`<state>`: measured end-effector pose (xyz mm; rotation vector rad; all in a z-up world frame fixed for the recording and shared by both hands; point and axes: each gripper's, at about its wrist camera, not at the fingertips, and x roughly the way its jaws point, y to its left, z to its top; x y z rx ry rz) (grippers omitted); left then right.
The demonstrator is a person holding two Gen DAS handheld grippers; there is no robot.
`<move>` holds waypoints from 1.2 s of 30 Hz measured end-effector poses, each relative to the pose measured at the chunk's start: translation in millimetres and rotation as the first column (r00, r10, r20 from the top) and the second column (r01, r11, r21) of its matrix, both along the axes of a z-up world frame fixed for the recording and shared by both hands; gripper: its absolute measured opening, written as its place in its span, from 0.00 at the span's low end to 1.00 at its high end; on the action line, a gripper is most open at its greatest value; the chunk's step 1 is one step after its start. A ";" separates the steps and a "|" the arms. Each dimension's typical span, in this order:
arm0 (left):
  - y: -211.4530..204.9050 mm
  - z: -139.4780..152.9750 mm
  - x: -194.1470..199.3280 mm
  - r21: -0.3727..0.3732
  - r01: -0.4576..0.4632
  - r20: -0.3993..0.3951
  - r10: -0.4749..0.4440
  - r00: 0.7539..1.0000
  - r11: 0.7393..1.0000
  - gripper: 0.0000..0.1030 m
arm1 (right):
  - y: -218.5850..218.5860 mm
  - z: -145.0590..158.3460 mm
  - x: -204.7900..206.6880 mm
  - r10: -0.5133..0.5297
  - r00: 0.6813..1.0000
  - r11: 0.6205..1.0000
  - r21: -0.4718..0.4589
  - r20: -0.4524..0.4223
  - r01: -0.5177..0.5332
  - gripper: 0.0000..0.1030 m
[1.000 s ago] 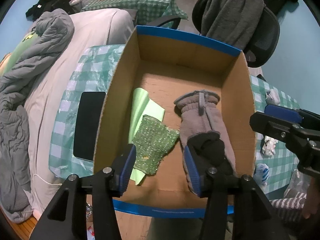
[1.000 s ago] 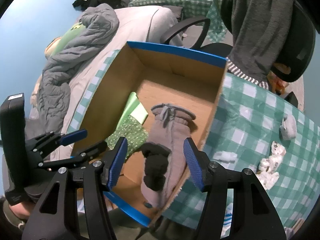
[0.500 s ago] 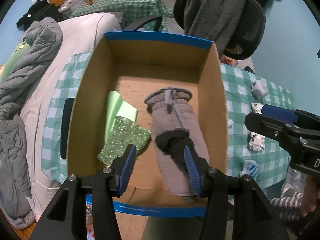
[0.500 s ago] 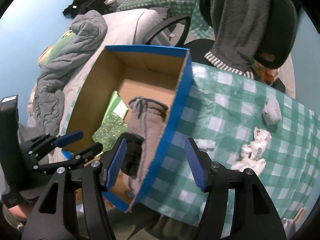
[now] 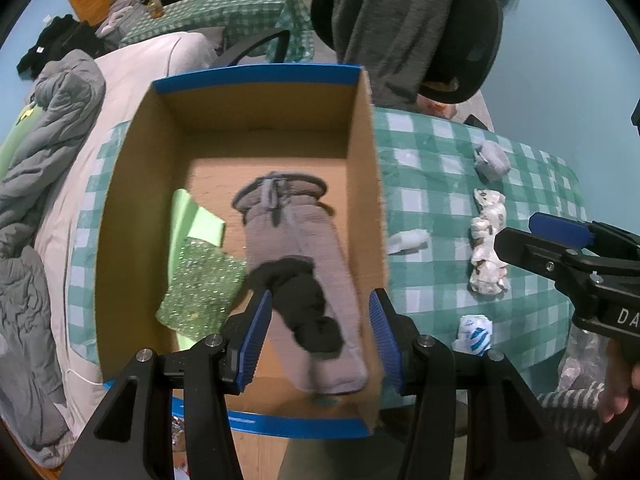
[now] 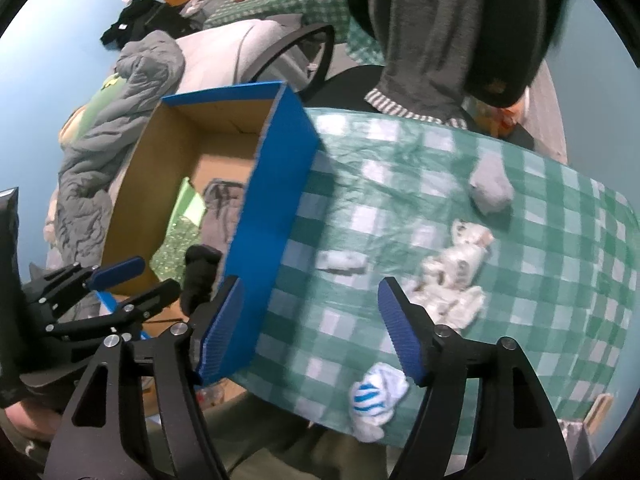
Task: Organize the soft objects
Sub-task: 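Move both tools back over the remaining items on the table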
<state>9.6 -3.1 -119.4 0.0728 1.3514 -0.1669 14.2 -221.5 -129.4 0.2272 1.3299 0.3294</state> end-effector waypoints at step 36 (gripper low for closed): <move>-87.2 -44.9 8.5 -0.013 0.155 -0.084 -0.155 0.984 0.988 0.57 | -74.9 -32.9 -21.9 -0.109 0.991 0.993 -0.057 -0.074 0.105 0.69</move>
